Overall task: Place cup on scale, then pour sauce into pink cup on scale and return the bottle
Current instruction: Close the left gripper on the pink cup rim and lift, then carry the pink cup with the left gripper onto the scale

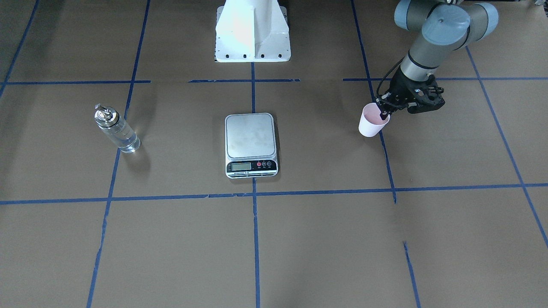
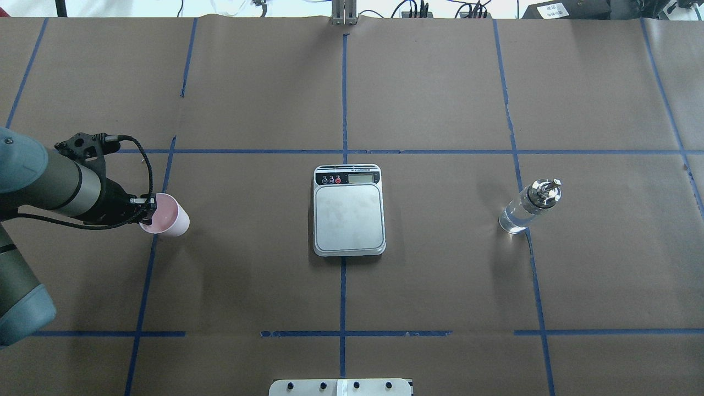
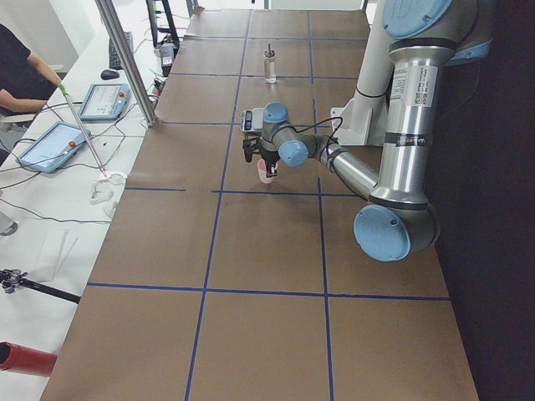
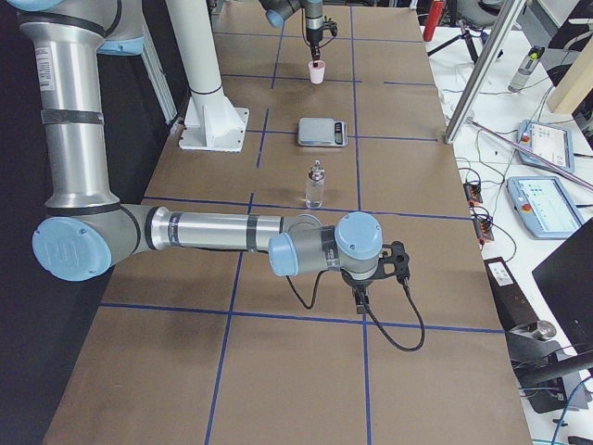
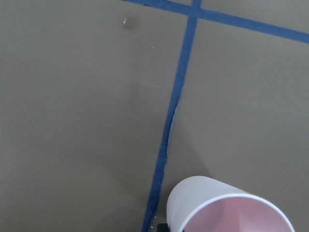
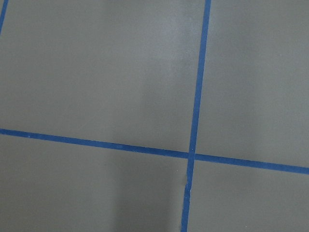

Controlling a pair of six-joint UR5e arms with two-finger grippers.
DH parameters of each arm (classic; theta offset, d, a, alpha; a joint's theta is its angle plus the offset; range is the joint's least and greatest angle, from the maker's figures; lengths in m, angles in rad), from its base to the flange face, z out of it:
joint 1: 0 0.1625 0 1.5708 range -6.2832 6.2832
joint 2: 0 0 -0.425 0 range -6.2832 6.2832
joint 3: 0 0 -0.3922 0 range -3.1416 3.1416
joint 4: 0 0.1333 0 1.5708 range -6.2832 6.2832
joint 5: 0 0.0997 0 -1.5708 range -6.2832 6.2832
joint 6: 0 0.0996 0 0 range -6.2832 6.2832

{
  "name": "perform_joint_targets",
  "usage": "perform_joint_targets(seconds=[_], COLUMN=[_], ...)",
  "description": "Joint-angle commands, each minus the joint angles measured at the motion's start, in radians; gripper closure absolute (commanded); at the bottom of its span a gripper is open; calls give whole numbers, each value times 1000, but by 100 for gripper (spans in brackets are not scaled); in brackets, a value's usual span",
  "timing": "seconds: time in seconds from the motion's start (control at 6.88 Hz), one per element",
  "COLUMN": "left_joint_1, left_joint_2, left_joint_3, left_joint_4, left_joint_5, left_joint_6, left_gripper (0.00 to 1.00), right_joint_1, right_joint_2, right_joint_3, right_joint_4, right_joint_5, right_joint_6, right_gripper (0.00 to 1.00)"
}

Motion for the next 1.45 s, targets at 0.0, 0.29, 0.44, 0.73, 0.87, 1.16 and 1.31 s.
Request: perform_joint_targets(seconds=[0.0, 0.29, 0.44, 0.73, 0.87, 1.16, 1.31], left_joint_1=[-30, -27, -19, 40, 74, 174, 176], left_joint_2=[-119, -424, -498, -696, -739, -735, -735], left_joint_3=[-87, -76, -16, 179, 225, 317, 373], left_joint_4=[214, 541, 524, 518, 508, 354, 287], left_joint_5=[-3, -24, -77, -70, -67, 25, 26], left_joint_6=[-3, -49, -183, -335, -392, -507, -528], left_gripper=[100, 100, 100, 100, 100, 100, 100], right_joint_1=[0, 0, 0, 0, 0, 0, 0], right_joint_2=[1, -3, -3, -3, -3, -9, -7], right_joint_3=[3, 3, 3, 10, 12, 35, 35], right_joint_4=[-5, 1, 1, 1, 1, -4, -4], right_joint_5=[10, 7, 8, 7, 11, 12, 12], right_joint_6=[1, 0, 0, -2, -2, -2, -2], right_gripper=[0, 0, 0, 0, 0, 0, 0])
